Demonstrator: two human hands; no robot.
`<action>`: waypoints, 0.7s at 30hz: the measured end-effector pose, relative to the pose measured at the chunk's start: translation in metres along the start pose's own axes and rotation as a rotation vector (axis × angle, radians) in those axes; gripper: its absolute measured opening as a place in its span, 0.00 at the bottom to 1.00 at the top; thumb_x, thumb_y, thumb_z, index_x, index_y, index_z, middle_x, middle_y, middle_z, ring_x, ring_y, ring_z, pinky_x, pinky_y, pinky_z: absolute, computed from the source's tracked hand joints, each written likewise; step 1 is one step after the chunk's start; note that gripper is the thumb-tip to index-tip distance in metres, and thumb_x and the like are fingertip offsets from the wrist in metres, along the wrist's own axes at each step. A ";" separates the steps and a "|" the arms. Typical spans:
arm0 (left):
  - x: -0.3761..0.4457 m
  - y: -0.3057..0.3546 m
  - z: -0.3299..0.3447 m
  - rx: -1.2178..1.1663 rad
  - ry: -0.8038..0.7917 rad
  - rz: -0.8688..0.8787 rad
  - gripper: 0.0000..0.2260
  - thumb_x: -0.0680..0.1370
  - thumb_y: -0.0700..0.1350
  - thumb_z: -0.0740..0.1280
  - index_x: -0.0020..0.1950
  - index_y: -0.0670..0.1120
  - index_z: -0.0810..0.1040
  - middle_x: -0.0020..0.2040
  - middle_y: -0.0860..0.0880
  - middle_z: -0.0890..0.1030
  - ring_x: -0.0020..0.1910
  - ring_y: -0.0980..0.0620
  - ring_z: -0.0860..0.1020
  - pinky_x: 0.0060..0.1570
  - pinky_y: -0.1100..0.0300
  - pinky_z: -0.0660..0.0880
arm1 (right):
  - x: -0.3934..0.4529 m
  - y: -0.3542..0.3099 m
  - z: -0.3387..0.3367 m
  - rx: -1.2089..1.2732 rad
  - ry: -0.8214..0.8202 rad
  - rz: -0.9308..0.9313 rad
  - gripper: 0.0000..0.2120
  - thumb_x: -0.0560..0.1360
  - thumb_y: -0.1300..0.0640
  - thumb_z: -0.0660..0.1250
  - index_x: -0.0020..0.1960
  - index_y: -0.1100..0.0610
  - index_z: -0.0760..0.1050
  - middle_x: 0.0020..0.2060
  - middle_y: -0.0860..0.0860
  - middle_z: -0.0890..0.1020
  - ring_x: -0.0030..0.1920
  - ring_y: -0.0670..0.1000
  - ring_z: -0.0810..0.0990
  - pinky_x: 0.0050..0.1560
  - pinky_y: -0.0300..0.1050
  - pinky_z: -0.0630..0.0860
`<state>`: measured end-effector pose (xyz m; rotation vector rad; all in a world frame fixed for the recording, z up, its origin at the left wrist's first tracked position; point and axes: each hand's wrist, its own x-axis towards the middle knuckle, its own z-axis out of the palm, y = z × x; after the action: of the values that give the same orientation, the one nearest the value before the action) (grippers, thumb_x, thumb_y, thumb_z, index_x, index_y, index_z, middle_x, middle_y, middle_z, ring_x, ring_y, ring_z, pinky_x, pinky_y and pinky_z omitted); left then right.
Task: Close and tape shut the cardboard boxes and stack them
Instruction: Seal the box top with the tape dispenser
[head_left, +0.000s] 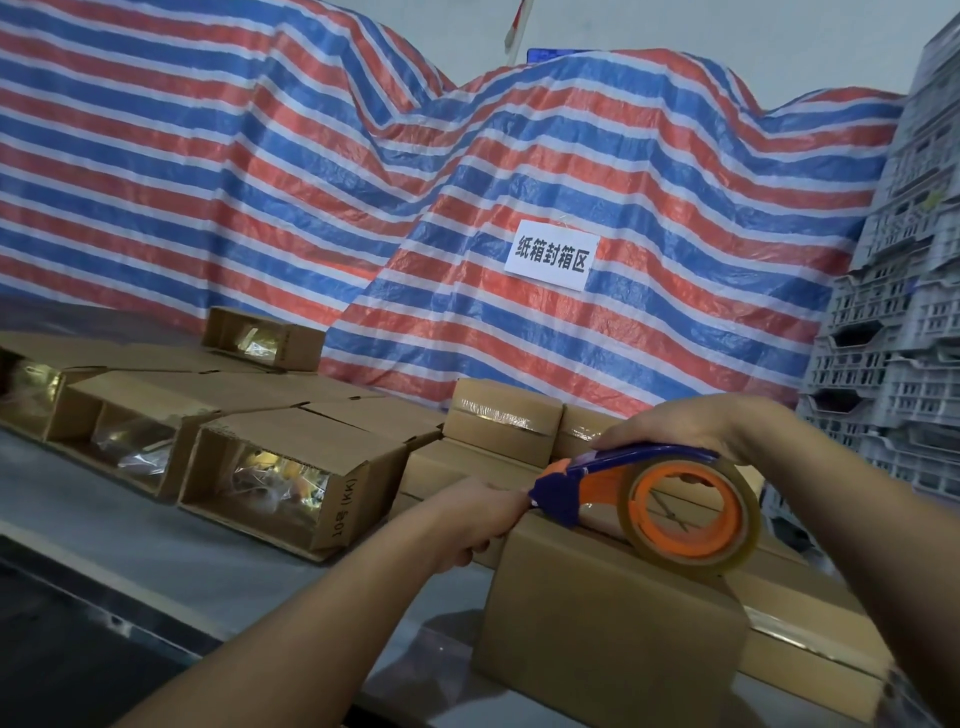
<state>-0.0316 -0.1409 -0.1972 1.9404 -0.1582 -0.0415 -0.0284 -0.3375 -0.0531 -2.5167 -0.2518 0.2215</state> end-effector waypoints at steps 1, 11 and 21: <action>0.000 0.001 -0.001 0.000 -0.011 0.003 0.15 0.79 0.60 0.62 0.54 0.51 0.78 0.40 0.50 0.72 0.34 0.55 0.66 0.30 0.63 0.62 | -0.002 -0.002 -0.001 -0.030 -0.050 0.024 0.14 0.81 0.51 0.65 0.63 0.57 0.76 0.50 0.52 0.83 0.48 0.48 0.81 0.53 0.42 0.80; -0.006 0.009 -0.005 0.020 -0.051 0.029 0.09 0.81 0.55 0.60 0.54 0.53 0.78 0.35 0.51 0.71 0.31 0.56 0.66 0.27 0.65 0.62 | -0.013 -0.004 -0.016 -0.074 -0.207 0.203 0.23 0.80 0.43 0.63 0.66 0.60 0.72 0.35 0.51 0.82 0.32 0.46 0.80 0.36 0.36 0.78; -0.013 0.014 -0.001 0.023 -0.010 0.008 0.09 0.82 0.54 0.61 0.52 0.52 0.77 0.34 0.51 0.71 0.31 0.55 0.66 0.26 0.65 0.61 | -0.048 0.052 -0.045 -0.277 -0.133 0.261 0.19 0.81 0.41 0.59 0.62 0.54 0.76 0.29 0.47 0.79 0.25 0.45 0.75 0.29 0.36 0.73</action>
<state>-0.0453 -0.1429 -0.1844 1.9625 -0.1740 -0.0441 -0.0585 -0.4150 -0.0415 -2.8113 -0.0035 0.4888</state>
